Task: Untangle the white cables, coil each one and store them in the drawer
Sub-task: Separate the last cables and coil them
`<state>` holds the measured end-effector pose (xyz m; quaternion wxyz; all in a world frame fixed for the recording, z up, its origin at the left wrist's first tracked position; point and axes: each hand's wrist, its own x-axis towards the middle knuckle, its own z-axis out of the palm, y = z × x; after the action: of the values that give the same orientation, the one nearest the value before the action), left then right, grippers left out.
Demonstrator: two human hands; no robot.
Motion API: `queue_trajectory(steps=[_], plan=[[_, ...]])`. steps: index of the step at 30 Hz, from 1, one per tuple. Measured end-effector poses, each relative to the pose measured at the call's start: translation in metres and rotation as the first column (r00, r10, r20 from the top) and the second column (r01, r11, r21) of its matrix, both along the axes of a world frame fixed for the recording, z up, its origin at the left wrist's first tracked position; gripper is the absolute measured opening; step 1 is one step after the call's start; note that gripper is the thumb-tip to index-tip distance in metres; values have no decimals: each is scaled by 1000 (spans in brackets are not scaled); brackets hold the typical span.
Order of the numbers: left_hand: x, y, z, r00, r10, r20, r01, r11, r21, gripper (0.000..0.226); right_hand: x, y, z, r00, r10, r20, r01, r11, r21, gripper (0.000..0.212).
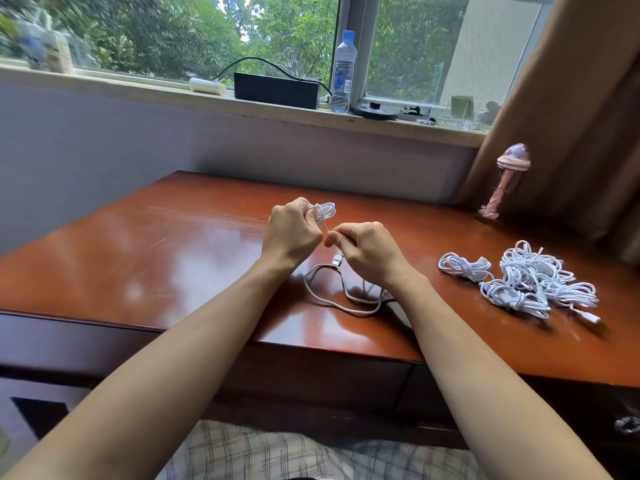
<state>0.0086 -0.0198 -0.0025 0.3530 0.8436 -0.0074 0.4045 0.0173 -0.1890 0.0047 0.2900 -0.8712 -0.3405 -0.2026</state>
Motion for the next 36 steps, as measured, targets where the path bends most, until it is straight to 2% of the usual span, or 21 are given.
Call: queue_trajectory(steps=[7, 10, 14, 20, 23, 27, 30, 36], plan=[[1, 1, 2, 998, 51, -22, -51, 999, 15, 32, 1, -1, 1, 998, 52, 33, -51, 999, -13, 21], [3, 2, -1, 999, 47, 17, -49, 992, 118, 27, 1, -2, -1, 971, -56, 231, 71, 996, -57, 24], [6, 6, -5, 999, 29, 31, -35, 975, 218, 31, 2, -1, 0, 850, -80, 520, 137, 988, -72, 26], [5, 4, -7, 998, -59, 4, 55, 952, 301, 29, 11, -8, 6, 770, -47, 636, 87, 996, -32, 25], [3, 5, -6, 990, -140, -3, 134, 947, 293, 30, 9, -9, 8, 801, -11, 599, 16, 1000, -4, 19], [1, 6, -6, 976, -217, 2, 203, 914, 352, 31, 8, -8, 5, 901, 46, 432, -56, 998, 11, 27], [-1, 7, -6, 969, -248, 14, 224, 897, 380, 28, 6, -8, 5, 910, 45, 413, -58, 998, 18, 28], [-8, 3, -3, 962, -273, -2, 251, 879, 407, 22, 7, -10, 8, 922, 33, 387, -70, 994, 83, 16]])
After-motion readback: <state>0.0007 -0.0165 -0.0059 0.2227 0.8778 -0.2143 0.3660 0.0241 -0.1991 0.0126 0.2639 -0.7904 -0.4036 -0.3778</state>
